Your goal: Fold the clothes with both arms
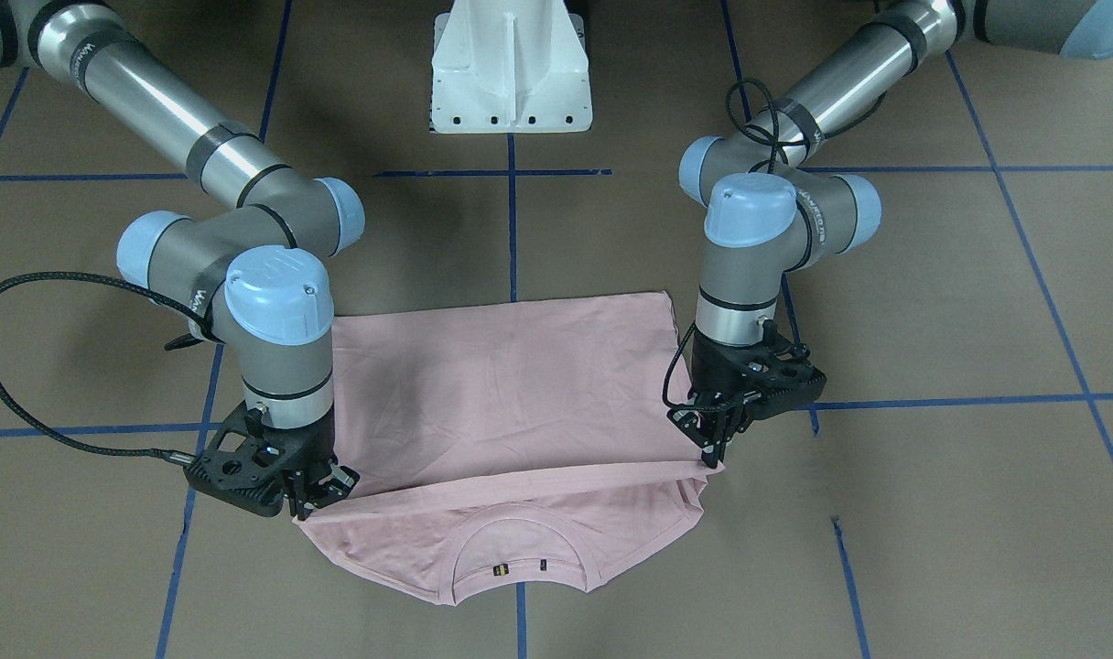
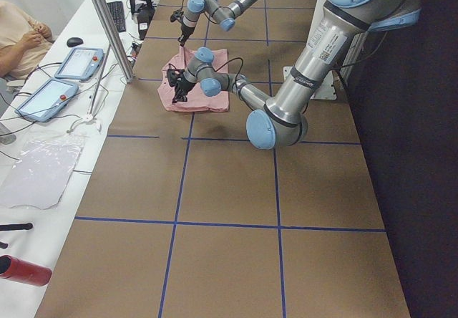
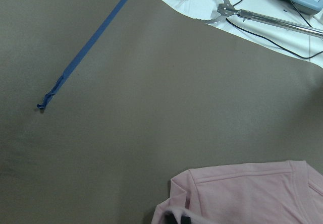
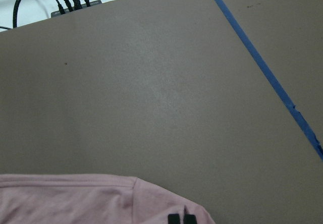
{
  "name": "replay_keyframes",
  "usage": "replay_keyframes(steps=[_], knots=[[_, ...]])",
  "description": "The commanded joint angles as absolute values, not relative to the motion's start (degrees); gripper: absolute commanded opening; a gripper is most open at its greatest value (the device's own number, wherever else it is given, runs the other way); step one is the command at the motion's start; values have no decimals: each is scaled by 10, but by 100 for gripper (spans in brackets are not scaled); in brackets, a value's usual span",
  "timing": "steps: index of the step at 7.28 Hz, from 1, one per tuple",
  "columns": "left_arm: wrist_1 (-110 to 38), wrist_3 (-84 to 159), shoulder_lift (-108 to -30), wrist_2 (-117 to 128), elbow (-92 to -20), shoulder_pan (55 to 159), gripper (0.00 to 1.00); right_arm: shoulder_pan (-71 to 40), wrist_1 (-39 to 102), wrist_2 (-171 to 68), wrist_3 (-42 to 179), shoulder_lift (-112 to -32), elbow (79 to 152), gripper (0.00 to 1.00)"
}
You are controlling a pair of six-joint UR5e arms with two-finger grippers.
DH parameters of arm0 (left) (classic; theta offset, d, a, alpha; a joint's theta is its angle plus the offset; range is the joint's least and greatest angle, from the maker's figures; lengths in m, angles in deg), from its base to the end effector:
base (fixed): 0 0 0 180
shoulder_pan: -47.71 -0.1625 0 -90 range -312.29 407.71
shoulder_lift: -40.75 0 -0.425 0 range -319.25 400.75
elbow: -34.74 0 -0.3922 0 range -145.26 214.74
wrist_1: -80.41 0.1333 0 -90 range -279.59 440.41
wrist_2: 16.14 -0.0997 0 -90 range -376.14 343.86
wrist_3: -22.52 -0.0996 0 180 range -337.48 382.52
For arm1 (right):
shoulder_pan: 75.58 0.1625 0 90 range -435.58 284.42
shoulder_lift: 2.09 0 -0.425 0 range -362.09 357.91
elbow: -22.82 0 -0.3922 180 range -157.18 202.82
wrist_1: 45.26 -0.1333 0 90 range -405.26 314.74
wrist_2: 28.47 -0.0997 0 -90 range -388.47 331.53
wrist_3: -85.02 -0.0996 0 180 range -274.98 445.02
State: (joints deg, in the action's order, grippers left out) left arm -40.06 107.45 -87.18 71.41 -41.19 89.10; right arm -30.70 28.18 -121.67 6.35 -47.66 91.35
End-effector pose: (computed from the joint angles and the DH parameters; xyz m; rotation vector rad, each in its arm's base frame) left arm 0.4784 -0.6050 0.3161 0.4172 0.8702 -0.6052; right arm -0.4759 -0.6542 0.3263 0.2812 -0.6418 0.5425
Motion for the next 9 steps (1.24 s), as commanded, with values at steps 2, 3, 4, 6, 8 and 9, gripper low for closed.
replay_keyframes(steps=[2, 3, 4, 6, 8, 9], knots=[[-444, 1075, -873, 715, -405, 894, 32, -298, 229, -1215, 58, -488, 909, 23], [-446, 1076, -872, 716, -407, 894, 33, -295, 225, -1222, 58, -501, 923, 24], [-445, 1077, -870, 717, -416, 895, 33, -296, 183, -1248, 55, -529, 943, 31], [-446, 1082, -863, 717, -430, 895, 34, -342, 137, -1276, -5, -635, 1075, 39], [-445, 1083, -862, 717, -433, 895, 35, -399, 144, -1275, -75, -731, 1201, 49], [-444, 1083, -862, 715, -432, 894, 36, -415, 145, -1275, -96, -770, 1245, 53]])
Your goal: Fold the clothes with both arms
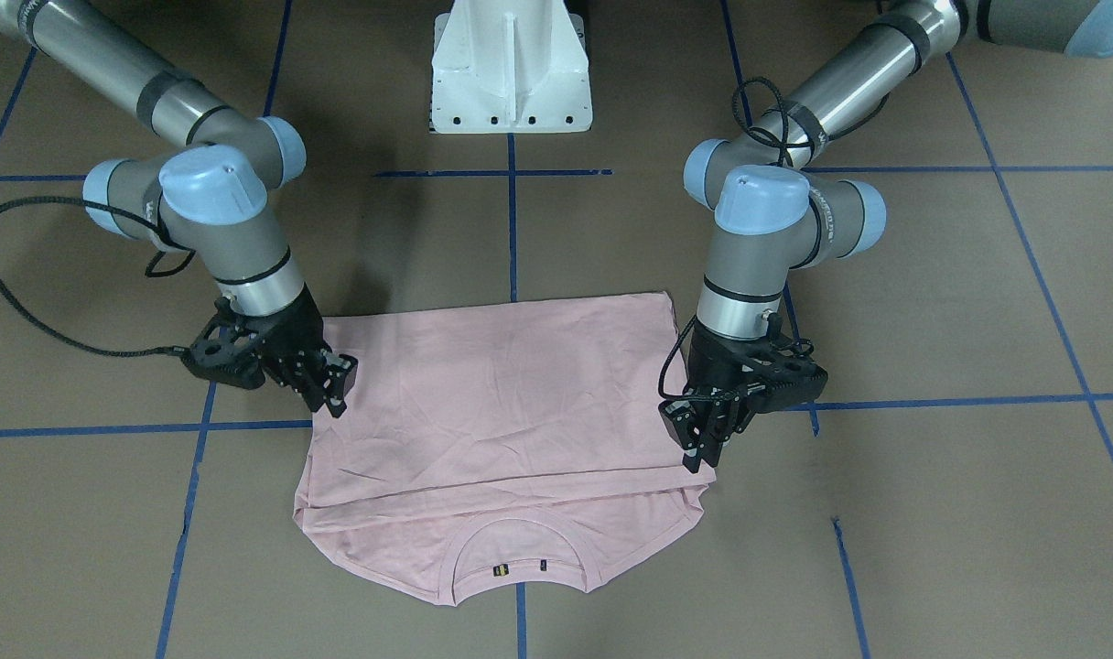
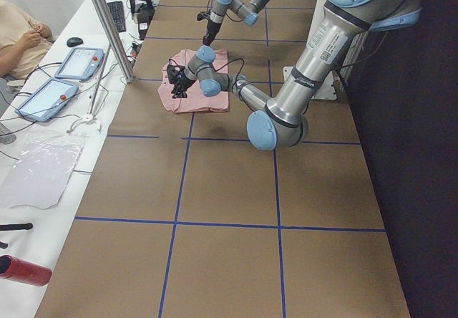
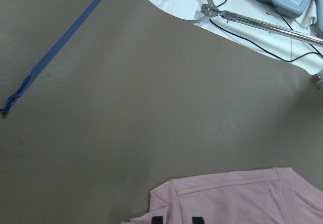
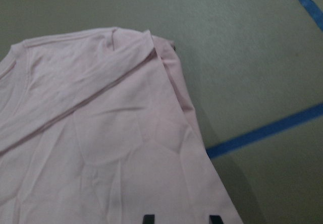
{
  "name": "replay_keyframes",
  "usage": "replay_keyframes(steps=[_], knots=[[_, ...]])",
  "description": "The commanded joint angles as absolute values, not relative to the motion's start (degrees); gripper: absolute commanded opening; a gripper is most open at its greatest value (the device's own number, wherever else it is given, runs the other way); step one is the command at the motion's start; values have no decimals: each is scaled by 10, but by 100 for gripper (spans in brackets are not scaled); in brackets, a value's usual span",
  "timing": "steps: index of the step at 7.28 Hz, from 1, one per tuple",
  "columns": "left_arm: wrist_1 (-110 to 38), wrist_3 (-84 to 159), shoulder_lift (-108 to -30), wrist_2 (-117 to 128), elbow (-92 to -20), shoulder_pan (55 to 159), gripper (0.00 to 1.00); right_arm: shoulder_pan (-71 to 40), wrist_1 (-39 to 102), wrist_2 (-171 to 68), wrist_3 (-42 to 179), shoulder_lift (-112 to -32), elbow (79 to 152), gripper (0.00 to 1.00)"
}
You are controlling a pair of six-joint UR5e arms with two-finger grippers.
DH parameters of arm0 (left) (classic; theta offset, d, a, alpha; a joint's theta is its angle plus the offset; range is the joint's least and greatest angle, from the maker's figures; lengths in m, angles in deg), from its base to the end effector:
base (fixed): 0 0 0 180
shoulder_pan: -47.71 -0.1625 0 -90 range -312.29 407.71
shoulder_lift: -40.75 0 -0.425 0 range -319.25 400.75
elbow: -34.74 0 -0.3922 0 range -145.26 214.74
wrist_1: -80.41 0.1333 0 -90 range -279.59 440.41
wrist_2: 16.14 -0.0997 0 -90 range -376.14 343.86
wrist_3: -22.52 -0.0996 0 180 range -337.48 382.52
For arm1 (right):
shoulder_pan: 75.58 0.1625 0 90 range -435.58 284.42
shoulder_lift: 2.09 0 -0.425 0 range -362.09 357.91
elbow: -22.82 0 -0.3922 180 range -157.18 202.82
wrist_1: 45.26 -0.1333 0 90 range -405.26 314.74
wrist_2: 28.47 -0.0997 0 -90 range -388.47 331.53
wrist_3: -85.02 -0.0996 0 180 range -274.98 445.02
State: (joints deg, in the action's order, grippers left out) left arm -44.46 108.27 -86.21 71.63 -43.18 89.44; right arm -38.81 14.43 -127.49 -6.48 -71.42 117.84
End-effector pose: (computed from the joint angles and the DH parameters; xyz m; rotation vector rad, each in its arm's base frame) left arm 0.4666 -0.5999 0.3011 0.4476 0.9629 -0.6131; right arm -0.4428 -0.4778 0.3625 0.1597 -0.9861 0.5355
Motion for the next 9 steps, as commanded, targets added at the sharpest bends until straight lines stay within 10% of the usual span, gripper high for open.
replay_keyframes(steps=[1, 7, 9], knots=[[-443, 1084, -861, 714, -433, 893, 36, -445, 144, -1261, -115, -795, 1253, 55], [-443, 1083, -855, 713, -433, 892, 37, -462, 145, -1232, -115, -796, 1235, 49], [-443, 1083, -853, 713, -432, 891, 37, -458, 145, -1233, -110, -795, 1235, 0]])
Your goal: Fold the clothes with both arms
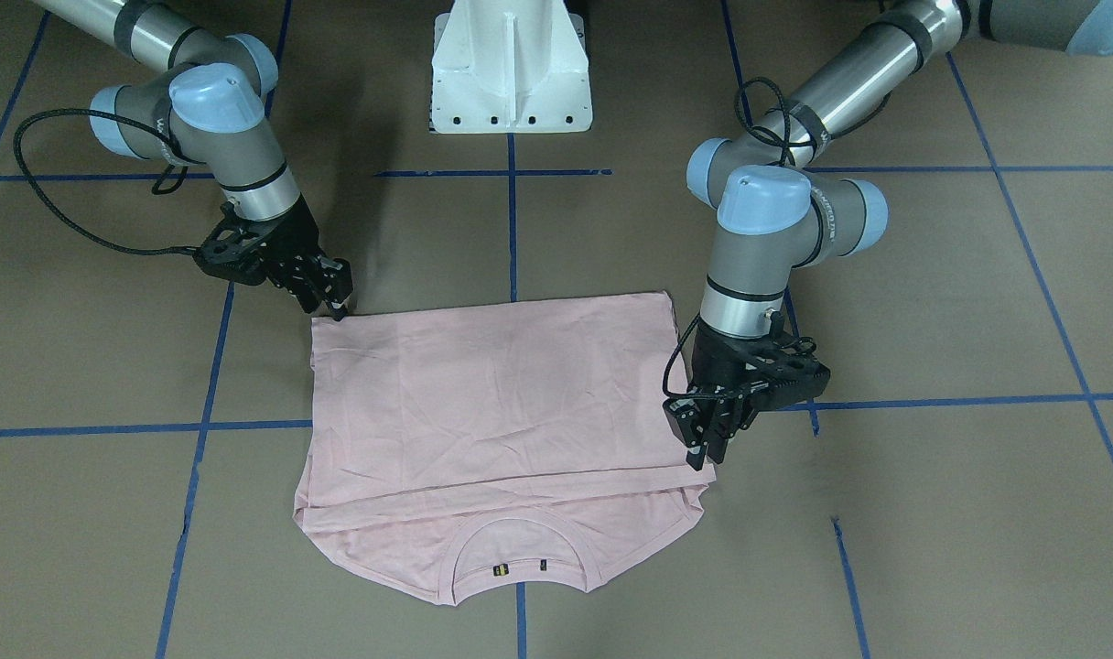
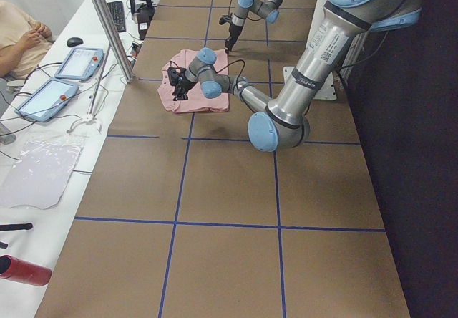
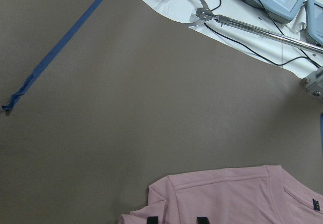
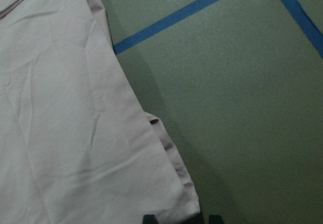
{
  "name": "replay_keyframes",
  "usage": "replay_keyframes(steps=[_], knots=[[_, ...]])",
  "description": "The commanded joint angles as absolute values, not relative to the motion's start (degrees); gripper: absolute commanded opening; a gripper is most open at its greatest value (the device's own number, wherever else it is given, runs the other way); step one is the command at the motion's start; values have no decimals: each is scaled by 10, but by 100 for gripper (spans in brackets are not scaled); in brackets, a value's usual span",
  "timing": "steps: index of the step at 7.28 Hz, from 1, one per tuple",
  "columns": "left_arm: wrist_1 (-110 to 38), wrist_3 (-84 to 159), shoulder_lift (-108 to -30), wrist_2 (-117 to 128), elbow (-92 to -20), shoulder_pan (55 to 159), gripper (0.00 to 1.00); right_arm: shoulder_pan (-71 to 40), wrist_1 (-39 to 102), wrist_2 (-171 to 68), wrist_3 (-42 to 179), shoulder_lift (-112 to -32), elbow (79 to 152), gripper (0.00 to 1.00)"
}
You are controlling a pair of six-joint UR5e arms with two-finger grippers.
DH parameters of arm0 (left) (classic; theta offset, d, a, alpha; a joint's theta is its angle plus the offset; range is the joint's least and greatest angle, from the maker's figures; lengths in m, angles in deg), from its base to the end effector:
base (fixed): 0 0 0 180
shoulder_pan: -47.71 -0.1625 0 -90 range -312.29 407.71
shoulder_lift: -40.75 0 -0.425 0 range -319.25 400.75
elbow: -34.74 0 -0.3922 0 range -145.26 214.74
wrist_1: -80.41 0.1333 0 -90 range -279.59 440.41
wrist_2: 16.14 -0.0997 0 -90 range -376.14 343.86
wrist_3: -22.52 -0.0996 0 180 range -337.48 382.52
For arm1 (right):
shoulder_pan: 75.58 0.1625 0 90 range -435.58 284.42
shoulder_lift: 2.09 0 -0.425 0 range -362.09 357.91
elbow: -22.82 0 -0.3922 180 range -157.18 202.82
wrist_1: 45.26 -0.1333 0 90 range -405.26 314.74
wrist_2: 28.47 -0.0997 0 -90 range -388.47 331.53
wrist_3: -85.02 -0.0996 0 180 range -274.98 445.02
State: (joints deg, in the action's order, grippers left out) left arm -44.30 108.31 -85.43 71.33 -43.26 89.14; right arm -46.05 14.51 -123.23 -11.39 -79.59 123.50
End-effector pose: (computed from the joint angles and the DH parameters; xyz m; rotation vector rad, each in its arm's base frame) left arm 0.4677 -0.5965 0.3109 0.4433 0.9482 -0.6131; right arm -0.4532 -0.4004 0.4022 0.1128 -0.9407 0.5417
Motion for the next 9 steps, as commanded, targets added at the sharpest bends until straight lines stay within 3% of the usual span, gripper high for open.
replay_keyframes(steps=[1, 5, 7, 9], knots=[[-443, 1082, -853, 713, -432, 891, 37, -455, 145, -1233, -110, -795, 1235, 0], [-442, 1082, -853, 713, -432, 892, 37, -448, 144, -1236, -115, -814, 1276, 0], [-442, 1085, -854, 713, -436, 891, 37, -500, 141, -1257, -116, -929, 1384, 0], [-444, 1104, -827, 718, -493, 871, 37, -582, 142, -1295, -182, -975, 1473, 0]])
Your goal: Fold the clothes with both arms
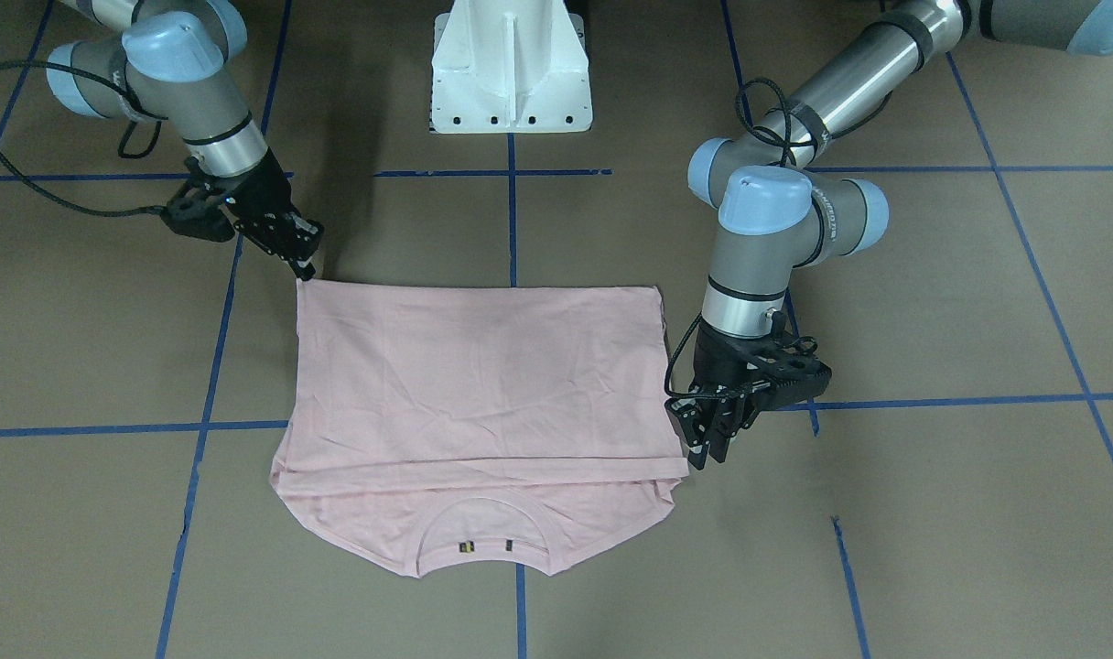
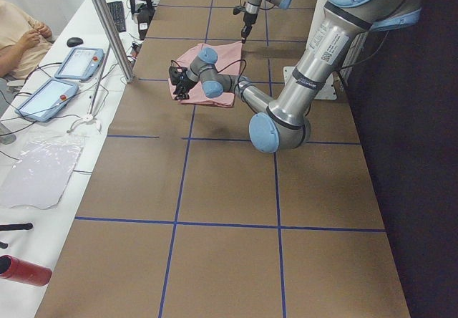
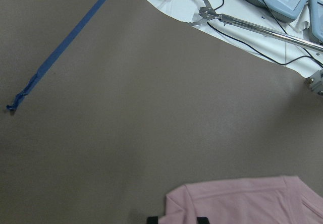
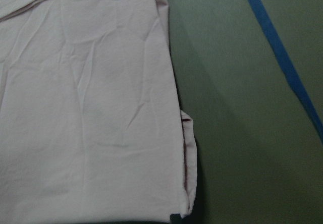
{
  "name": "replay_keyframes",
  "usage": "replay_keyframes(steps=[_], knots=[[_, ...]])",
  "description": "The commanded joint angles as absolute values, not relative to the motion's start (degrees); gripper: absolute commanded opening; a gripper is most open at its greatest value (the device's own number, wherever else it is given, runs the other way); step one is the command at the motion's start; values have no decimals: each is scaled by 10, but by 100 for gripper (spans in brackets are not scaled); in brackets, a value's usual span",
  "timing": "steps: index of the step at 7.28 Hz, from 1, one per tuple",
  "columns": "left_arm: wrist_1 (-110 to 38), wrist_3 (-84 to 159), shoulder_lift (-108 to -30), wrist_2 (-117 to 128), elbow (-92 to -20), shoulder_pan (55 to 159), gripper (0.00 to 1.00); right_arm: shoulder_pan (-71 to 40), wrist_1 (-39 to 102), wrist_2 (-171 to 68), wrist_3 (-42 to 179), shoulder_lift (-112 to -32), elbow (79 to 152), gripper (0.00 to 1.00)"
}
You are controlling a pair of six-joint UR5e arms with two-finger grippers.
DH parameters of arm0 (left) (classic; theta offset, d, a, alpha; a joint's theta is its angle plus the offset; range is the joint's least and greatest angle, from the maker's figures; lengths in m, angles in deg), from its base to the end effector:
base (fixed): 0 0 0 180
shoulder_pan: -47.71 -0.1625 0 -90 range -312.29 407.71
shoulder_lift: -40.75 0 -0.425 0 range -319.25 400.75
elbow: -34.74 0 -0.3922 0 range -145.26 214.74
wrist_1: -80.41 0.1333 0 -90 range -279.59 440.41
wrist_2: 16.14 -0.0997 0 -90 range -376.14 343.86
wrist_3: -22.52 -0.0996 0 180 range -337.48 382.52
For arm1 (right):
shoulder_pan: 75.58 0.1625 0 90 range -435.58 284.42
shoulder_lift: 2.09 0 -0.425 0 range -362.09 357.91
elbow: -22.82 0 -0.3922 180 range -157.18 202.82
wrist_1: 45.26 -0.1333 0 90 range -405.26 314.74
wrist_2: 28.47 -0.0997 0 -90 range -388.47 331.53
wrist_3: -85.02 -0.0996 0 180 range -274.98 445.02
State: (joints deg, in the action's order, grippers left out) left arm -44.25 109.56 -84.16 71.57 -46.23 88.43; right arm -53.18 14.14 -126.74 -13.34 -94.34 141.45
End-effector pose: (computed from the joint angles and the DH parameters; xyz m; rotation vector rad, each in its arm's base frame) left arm 0.4651 -0.5814 0.3020 0.4343 0.9847 -0.6167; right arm -0.3907 -0.2897 0.3830 -0.0100 -1.0094 0.4192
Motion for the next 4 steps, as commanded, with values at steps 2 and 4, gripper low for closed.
replay_keyframes(steps=[2, 4], knots=[[-438, 1105, -812, 720, -532, 859, 37, -690, 142, -1297, -220, -1038, 1529, 0], [-438, 1105, -811, 725, -539, 850, 37, -782, 142, -1297, -219, -1040, 1532, 0]])
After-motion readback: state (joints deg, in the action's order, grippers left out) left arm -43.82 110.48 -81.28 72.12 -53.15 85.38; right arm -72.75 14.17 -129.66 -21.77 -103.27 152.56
